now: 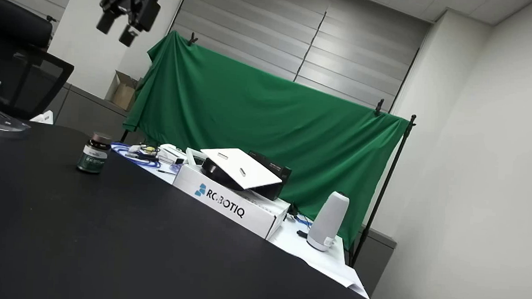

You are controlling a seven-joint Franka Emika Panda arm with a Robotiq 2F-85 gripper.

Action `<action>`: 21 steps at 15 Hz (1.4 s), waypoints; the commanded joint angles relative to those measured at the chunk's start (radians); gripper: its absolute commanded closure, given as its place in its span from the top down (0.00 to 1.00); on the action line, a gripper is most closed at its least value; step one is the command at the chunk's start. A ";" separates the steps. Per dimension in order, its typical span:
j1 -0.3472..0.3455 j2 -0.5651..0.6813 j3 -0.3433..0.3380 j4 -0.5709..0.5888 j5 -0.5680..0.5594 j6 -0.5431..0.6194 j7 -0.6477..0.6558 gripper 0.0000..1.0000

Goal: Move the bottle to the far right of the table

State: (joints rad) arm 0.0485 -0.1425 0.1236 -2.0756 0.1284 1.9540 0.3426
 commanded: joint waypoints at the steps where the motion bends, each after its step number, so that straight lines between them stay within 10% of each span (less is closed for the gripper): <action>1: -0.019 0.213 -0.023 0.139 -0.138 0.097 0.004 1.00; 10: 0.084 0.686 -0.097 0.493 -0.191 0.301 0.103 1.00; 21: 0.203 0.911 -0.093 0.722 -0.118 0.246 0.136 1.00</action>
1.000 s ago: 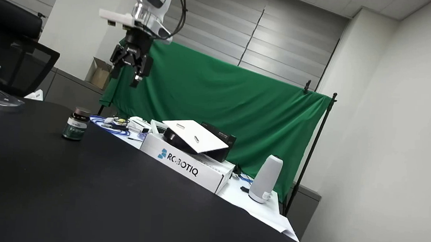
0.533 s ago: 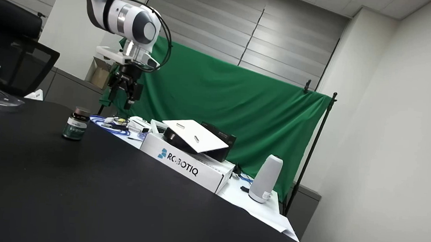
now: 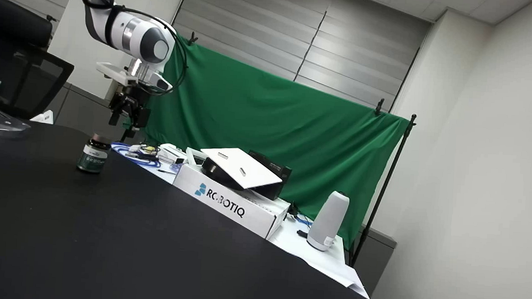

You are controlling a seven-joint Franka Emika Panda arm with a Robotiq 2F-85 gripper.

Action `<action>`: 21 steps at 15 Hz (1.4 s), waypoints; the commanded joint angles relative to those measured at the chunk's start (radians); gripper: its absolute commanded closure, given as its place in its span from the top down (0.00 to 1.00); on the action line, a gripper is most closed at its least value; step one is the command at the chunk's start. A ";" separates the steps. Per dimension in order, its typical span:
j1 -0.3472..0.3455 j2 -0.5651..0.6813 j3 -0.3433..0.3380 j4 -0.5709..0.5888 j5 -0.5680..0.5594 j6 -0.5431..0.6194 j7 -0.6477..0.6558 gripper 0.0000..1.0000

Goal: Move the bottle to the far right of the table

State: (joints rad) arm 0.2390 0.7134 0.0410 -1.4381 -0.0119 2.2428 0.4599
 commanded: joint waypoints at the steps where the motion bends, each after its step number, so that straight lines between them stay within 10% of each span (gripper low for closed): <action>1: 0.014 0.066 -0.010 0.095 0.029 -0.047 0.019 1.00; 11: 0.042 0.126 -0.011 0.141 0.048 -0.086 0.023 1.00; 12: 0.048 0.126 -0.015 0.136 0.043 -0.077 0.030 0.75; 21: 0.065 0.086 -0.020 0.105 0.030 -0.090 0.024 0.36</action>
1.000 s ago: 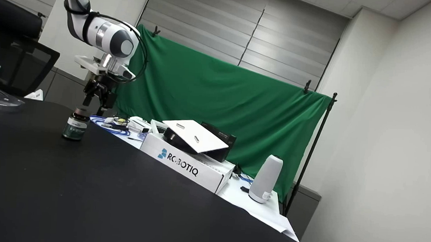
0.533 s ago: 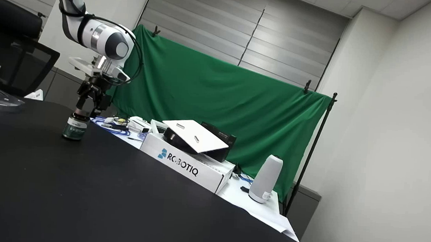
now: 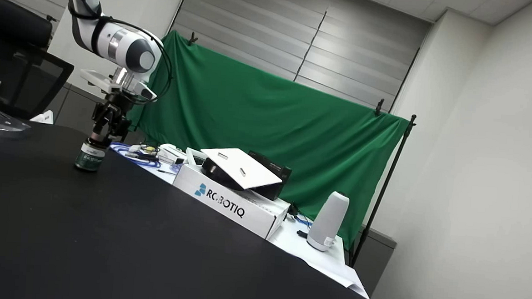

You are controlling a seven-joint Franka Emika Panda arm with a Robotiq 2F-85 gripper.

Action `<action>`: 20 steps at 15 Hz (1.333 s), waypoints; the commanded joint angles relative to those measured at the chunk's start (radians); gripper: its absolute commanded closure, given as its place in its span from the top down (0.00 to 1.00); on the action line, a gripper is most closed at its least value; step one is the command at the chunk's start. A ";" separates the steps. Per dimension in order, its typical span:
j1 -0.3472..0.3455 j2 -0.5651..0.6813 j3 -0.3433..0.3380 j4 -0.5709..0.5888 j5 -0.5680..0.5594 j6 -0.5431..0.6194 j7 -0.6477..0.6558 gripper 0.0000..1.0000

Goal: Move the bottle to the far right of the table

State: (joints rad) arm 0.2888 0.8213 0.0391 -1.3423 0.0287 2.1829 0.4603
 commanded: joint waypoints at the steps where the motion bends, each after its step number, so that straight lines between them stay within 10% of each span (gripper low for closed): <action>1: 0.016 -0.036 -0.020 0.002 -0.016 -0.041 0.019 0.36; 13: -0.100 -0.449 -0.086 -0.184 -0.122 -0.458 -0.050 0.36; 20: -0.265 -0.723 -0.134 -0.504 -0.139 -0.287 -0.108 0.36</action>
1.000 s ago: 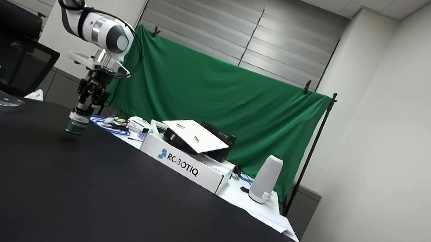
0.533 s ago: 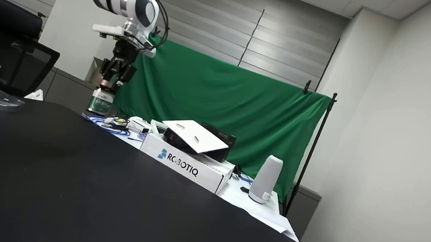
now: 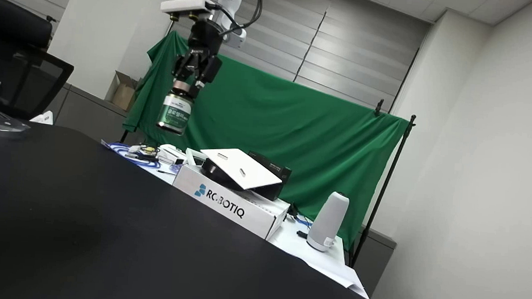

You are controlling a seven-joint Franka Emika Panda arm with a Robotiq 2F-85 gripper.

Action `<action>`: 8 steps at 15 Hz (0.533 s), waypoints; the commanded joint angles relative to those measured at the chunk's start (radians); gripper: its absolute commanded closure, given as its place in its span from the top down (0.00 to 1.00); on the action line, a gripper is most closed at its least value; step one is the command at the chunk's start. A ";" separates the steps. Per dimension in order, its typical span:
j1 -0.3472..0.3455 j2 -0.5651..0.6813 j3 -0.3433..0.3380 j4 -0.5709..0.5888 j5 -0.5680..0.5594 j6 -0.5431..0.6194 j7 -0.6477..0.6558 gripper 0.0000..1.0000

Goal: Move the bottle to the far right of the table

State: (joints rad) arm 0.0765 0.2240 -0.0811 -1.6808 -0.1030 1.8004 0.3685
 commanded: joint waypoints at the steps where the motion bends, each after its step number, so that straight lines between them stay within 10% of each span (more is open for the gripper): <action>1: -0.075 -0.148 -0.022 -0.198 -0.005 0.121 -0.023 0.36; 8: -0.208 -0.233 -0.088 -0.349 -0.011 0.277 -0.042 0.36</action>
State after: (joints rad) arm -0.0946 0.0373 -0.1474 -1.9638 -0.1028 2.0222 0.3207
